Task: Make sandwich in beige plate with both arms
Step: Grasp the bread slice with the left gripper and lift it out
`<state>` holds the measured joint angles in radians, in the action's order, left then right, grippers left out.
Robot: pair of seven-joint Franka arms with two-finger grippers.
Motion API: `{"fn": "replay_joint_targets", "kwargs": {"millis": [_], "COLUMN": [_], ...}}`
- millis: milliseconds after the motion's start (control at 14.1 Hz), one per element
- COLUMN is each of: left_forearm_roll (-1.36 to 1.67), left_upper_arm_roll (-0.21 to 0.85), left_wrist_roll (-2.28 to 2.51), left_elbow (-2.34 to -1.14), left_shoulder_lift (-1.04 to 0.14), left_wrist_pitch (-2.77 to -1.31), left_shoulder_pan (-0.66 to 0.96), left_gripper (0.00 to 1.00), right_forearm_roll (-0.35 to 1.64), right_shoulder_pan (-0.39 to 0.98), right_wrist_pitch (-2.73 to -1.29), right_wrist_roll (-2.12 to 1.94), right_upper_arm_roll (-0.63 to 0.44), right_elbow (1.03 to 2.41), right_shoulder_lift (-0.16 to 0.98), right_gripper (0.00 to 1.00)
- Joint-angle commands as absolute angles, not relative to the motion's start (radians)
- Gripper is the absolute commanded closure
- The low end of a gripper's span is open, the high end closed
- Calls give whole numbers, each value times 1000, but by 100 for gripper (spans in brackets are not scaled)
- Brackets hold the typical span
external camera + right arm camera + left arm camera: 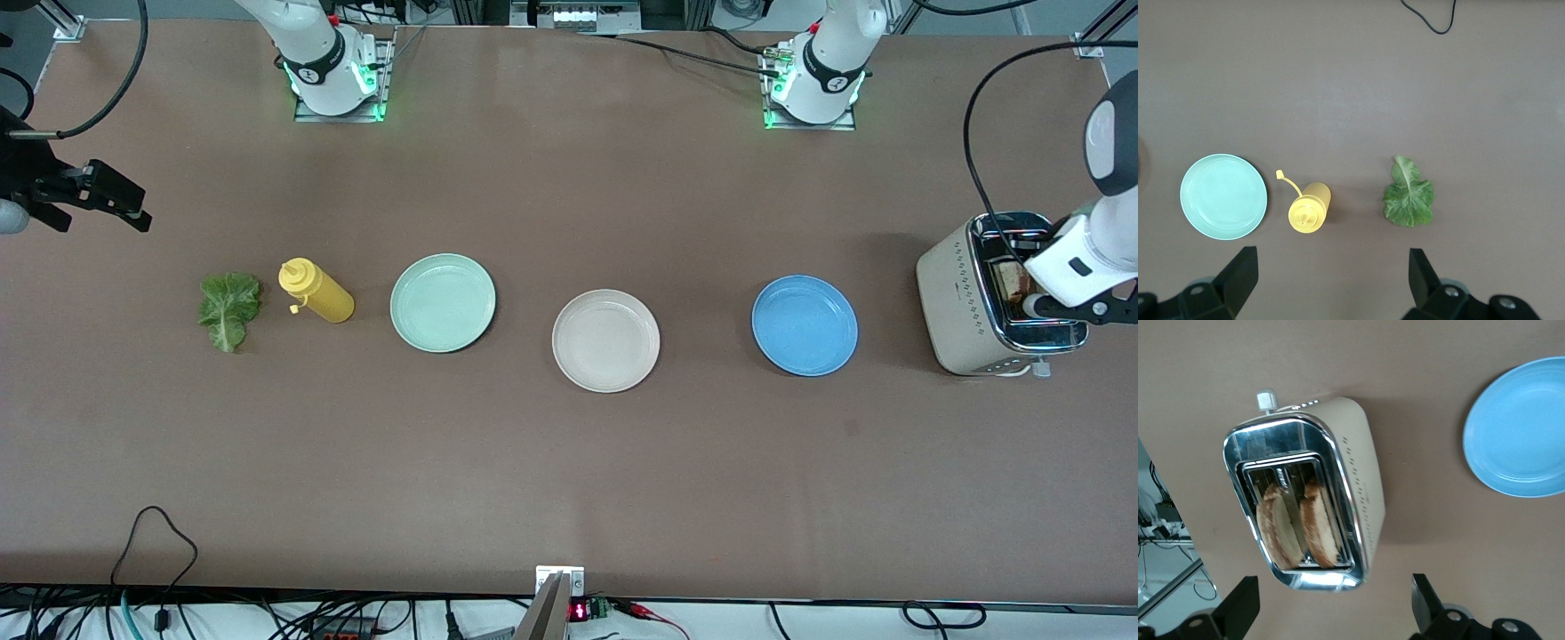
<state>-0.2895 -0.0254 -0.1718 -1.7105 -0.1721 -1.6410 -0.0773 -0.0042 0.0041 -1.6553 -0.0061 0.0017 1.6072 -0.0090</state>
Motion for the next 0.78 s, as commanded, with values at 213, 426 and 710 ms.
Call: {"fn": "replay_joint_targets", "kwargs": {"millis": [213,426,710], "left_forearm_roll": [-307,-307,-307], "left_upper_arm_roll": [-17,-14,-14], "left_wrist_roll": [-230,-232,-232], "left_elbow": [-1955,-2046,-2105], "left_shoulder_lift": [-86,-72,-58], "left_wrist_pitch": [-1920,-2048,-2091], "left_shoulder_pan": [-164,-216,-227], "left_gripper": [0,0,7], "right_forearm_roll": [3,2,14], "right_shoulder_pan": [3,3,2], "right_wrist_pitch": [-1632,-1631,-1609], "right_wrist_roll": [-12,-2,-12], "right_upper_arm_roll": [0,2,2], "right_elbow": [1598,1606,1643], "right_shoulder_lift": [-18,-17,-15], "right_gripper": [0,0,0]}}
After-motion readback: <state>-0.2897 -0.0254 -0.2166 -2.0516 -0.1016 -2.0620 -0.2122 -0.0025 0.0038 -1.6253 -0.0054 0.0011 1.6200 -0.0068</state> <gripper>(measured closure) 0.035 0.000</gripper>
